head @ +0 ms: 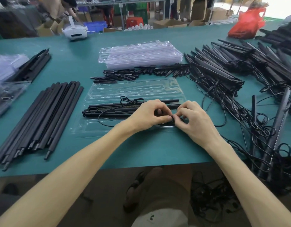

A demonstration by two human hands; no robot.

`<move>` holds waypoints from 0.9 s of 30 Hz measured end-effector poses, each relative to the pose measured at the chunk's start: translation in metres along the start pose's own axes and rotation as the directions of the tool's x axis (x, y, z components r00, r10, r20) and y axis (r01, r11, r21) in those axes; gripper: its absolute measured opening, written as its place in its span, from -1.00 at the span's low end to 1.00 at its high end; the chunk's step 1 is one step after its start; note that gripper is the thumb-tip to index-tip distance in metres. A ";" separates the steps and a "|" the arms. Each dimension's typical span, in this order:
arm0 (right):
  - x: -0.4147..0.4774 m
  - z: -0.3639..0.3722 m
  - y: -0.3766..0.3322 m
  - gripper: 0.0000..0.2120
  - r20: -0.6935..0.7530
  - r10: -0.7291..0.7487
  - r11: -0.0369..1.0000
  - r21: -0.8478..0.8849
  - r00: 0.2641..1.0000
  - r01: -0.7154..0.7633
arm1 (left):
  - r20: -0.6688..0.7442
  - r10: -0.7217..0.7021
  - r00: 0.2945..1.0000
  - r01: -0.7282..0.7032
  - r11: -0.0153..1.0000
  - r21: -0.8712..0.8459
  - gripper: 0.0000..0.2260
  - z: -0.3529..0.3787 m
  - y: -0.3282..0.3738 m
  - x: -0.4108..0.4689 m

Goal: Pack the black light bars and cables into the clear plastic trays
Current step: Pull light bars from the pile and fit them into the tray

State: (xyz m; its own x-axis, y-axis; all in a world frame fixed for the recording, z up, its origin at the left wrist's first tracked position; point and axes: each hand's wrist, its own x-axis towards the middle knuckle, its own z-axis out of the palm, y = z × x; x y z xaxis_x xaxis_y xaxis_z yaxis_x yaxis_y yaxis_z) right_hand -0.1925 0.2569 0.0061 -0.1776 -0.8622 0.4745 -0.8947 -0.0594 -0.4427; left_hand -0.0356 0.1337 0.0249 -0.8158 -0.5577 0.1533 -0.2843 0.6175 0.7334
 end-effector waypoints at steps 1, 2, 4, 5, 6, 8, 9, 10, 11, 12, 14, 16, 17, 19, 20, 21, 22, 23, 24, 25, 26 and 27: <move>0.000 0.001 0.000 -0.83 -0.002 -0.004 1.000 -0.001 1.000 0.004 | -0.002 -0.001 1.000 0.001 1.000 0.004 -0.92 0.001 0.000 0.000; 0.000 0.001 0.000 -0.85 -0.008 -0.013 1.000 -0.004 1.000 0.013 | -0.004 -0.004 1.000 0.004 1.000 0.007 -0.92 0.001 0.000 0.001; 0.000 0.002 0.000 -0.89 -0.042 -0.054 0.998 -0.047 0.998 0.052 | -0.009 -0.009 1.000 0.009 1.000 0.023 -0.91 0.002 0.001 0.001; 0.000 0.002 0.000 -0.87 -0.071 -0.073 0.994 -0.083 0.995 0.067 | -0.016 -0.009 1.000 0.009 0.999 0.038 -0.90 0.002 0.001 0.000; 0.001 0.002 0.000 -0.83 -0.106 -0.081 0.991 -0.110 0.991 0.069 | -0.025 -0.005 1.000 0.007 0.999 0.052 -0.88 0.002 0.001 0.000; 0.003 0.001 0.001 -0.78 -0.189 -0.035 0.992 -0.127 0.981 0.011 | -0.034 -0.002 0.999 0.005 0.998 0.068 -0.85 0.003 0.002 -0.001; 0.003 0.001 0.002 -0.76 -0.225 0.016 0.992 -0.121 0.974 -0.044 | -0.033 -0.003 0.999 0.006 0.997 0.072 -0.84 0.002 0.003 -0.002; 0.004 0.002 0.003 -0.73 -0.243 0.081 0.988 -0.110 0.967 -0.111 | -0.031 -0.005 0.999 0.007 0.997 0.076 -0.84 0.002 0.003 -0.002; 0.005 0.002 0.006 -0.71 -0.235 0.152 0.978 -0.104 0.960 -0.180 | -0.030 -0.009 1.000 0.011 0.997 0.080 -0.83 0.002 0.004 -0.003; 0.006 0.003 0.008 -0.69 -0.206 0.215 0.963 -0.117 0.955 -0.242 | -0.029 -0.012 1.000 0.014 0.996 0.085 -0.83 0.001 0.004 -0.003; 0.005 0.006 0.011 -0.70 -0.147 0.299 0.930 -0.177 0.943 -0.323 | -0.031 -0.009 0.999 0.012 0.996 0.093 -0.84 0.001 0.004 -0.004; 0.004 0.007 0.013 -0.74 -0.144 0.332 0.915 -0.191 0.932 -0.356 | -0.033 -0.002 0.999 0.005 0.995 0.095 -0.85 0.001 0.004 -0.005; 0.004 0.007 0.013 -0.77 -0.159 0.335 0.911 -0.195 0.929 -0.363 | -0.032 -0.002 0.999 0.005 0.995 0.097 -0.85 0.001 0.004 -0.005; 0.003 0.006 0.014 -0.78 -0.188 0.343 0.901 -0.212 0.920 -0.379 | -0.031 0.002 1.000 0.001 0.995 0.101 -0.85 0.001 0.003 -0.005; 0.003 0.005 0.014 -0.78 -0.198 0.350 0.896 -0.214 0.915 -0.389 | -0.035 0.005 0.999 -0.001 0.995 0.102 -0.85 0.002 0.002 -0.005; 0.003 0.004 0.014 -0.78 -0.208 0.356 0.893 -0.211 0.911 -0.397 | -0.037 0.004 0.999 -0.001 0.995 0.103 -0.85 0.002 0.003 -0.005; 0.003 0.003 0.013 -0.78 -0.218 0.356 0.892 -0.210 0.909 -0.399 | -0.041 0.006 0.999 -0.002 0.995 0.102 -0.85 0.002 0.002 -0.005; 0.003 0.003 0.013 -0.78 -0.227 0.348 0.893 -0.216 0.910 -0.395 | -0.042 0.004 0.999 0.000 0.995 0.099 -0.85 0.002 0.002 -0.006; 0.002 0.004 0.013 -0.78 -0.235 0.336 0.894 -0.224 0.912 -0.387 | -0.043 0.006 0.999 -0.002 0.995 0.098 -0.85 0.003 0.002 -0.006; 0.002 0.004 0.013 -0.78 -0.243 0.325 0.897 -0.227 0.914 -0.379 | -0.046 0.004 0.999 0.001 0.995 0.099 -0.85 0.003 0.002 -0.006; 0.002 0.004 0.013 -0.78 -0.255 0.317 0.902 -0.217 0.913 -0.374 | -0.049 0.003 0.999 0.002 0.994 0.106 -0.85 0.004 0.001 -0.006; 0.003 0.003 0.012 -0.79 -0.272 0.309 0.910 -0.195 0.911 -0.366 | -0.051 0.003 0.999 0.002 0.994 0.107 -0.86 0.004 0.002 -0.006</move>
State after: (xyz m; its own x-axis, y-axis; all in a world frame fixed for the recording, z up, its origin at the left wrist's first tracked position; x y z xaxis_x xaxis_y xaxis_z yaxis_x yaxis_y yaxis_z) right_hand -0.2028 0.2523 -0.0006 -0.5497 -0.6669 0.5030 -0.8288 0.3599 -0.4284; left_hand -0.0335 0.1401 0.0231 -0.7898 -0.5833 0.1897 -0.3382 0.6721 0.6587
